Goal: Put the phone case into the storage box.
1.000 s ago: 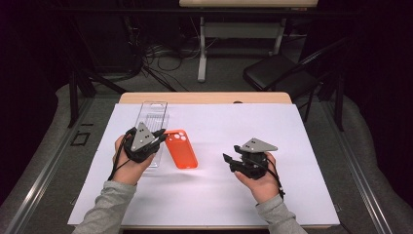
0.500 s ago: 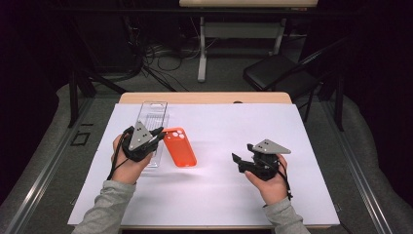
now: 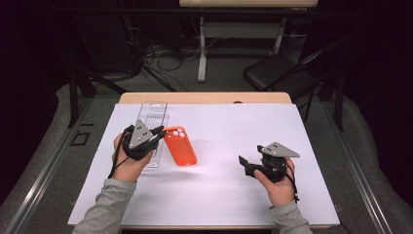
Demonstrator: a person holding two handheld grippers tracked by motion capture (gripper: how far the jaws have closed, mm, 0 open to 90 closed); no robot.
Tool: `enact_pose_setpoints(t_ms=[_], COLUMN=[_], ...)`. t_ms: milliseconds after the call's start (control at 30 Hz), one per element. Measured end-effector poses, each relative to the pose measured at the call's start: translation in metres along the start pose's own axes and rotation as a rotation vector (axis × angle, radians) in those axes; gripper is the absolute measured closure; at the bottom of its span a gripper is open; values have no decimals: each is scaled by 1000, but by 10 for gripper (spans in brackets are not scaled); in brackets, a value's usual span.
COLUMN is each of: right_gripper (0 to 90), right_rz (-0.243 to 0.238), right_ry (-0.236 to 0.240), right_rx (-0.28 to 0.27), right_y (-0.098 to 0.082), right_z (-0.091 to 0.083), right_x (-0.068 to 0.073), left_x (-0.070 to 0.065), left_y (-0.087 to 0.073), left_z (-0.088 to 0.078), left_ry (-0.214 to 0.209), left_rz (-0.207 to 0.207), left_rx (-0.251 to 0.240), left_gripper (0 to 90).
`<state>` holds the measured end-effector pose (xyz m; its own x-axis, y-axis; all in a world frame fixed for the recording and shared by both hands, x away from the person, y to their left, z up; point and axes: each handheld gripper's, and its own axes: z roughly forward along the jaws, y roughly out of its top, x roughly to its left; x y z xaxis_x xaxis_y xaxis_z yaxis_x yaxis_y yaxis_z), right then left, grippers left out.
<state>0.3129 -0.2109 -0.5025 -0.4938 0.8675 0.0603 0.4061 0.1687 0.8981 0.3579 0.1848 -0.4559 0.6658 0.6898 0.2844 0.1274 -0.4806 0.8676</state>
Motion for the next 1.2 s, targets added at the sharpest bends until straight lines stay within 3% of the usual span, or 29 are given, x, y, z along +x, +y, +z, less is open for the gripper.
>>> enact_pose_setpoints(t_ms=[467,667,1033,1200], right_gripper=[153,153,153,153], right_rz=[11,33,40,32], right_ry=[-20,-43,-70,-75], right_rx=[-5,0,9,13], right_y=[-3,-8,-10,-10], right_z=[0,-2,-2,-1], right_x=[-5,-11,-14,-13], left_x=[14,27,51,61], left_y=[8,18,36,43], left_z=[9,13,22,23], left_ry=[-9,5,2,30], left_rz=[-20,7,2,42], left_rx=[-35,-29,-25,-11], left_gripper=[809,809,810,810])
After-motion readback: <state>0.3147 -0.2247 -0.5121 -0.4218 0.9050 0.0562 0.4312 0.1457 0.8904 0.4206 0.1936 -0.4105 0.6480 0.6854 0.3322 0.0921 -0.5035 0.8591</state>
